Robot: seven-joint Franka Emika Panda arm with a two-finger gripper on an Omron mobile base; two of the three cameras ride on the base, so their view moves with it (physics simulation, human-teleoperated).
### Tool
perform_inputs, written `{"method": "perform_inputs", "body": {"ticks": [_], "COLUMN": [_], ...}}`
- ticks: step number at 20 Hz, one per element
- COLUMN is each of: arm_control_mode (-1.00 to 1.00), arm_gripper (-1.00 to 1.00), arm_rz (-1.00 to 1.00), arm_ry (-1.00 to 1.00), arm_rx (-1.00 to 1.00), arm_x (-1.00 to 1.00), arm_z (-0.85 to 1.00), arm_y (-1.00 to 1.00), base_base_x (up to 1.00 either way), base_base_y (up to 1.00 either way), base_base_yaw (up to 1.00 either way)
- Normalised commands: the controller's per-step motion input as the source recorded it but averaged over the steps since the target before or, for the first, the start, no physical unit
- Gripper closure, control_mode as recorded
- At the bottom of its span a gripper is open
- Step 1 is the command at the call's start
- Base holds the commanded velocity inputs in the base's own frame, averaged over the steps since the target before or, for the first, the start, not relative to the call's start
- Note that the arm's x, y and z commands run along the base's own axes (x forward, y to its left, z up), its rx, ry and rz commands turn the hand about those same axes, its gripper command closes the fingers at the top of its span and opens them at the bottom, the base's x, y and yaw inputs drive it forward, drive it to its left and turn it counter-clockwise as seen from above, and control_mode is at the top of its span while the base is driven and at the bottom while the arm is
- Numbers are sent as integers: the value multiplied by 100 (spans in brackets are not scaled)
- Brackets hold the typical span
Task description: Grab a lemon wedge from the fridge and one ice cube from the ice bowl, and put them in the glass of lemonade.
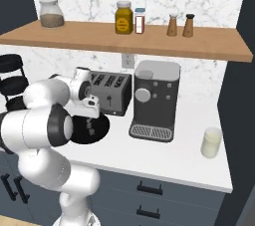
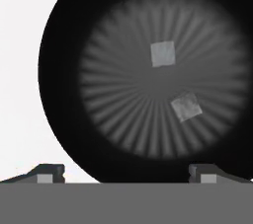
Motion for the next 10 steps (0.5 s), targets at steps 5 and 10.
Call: {"method": "perform_inputs", "body": {"ticks": [5, 10], "arm_control_mode": [-100, -100], "arm_gripper": [-100, -100], "arm_rz": [5, 19], "arm_ry": [0, 0], "arm_rx": [0, -11], "arm_x": [36, 0], "arm_z": [-66, -4], "arm_y": [-21, 0], "base_base_x": [0, 0], "base_base_y": [0, 0], "base_base_yaw": [0, 0]}}
